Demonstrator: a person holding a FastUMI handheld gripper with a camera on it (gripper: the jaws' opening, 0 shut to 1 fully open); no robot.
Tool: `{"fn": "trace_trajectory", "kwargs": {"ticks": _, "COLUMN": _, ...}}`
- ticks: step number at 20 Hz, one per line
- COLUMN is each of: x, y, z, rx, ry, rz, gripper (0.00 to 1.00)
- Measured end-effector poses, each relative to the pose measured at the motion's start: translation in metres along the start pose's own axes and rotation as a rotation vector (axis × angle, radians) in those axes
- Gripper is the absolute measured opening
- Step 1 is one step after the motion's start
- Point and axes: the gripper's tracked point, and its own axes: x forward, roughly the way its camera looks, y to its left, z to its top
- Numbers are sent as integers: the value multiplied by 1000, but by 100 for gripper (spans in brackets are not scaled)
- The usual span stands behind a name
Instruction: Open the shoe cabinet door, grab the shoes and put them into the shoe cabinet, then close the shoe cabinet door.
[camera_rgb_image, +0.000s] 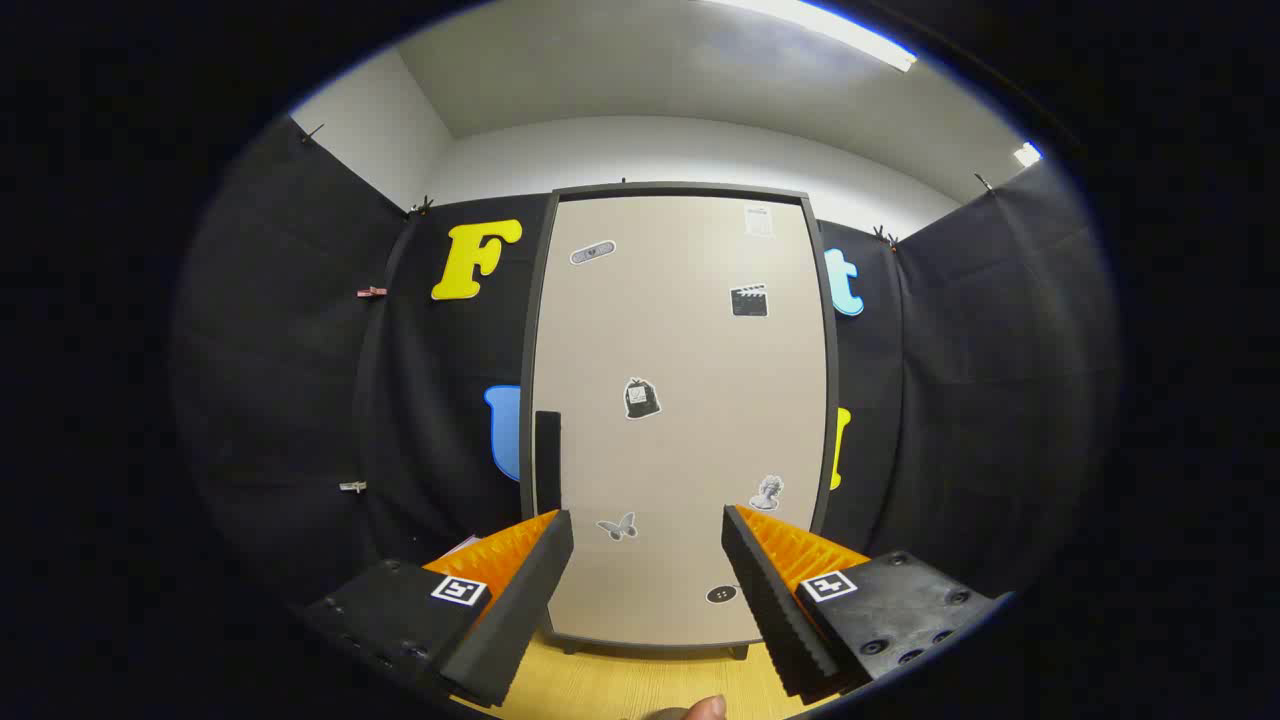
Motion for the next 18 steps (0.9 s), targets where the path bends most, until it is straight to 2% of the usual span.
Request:
{"fn": "trace_trajectory", "kwargs": {"ticks": 14, "x": 11, "y": 2, "z": -18, "rx": 16, "ry": 78, "rz": -44, "gripper": 98}}
{"fn": "trace_trajectory", "kwargs": {"ticks": 18, "x": 26, "y": 18, "z": -16, "rx": 46, "ry": 88, "rz": -23, "gripper": 98}}
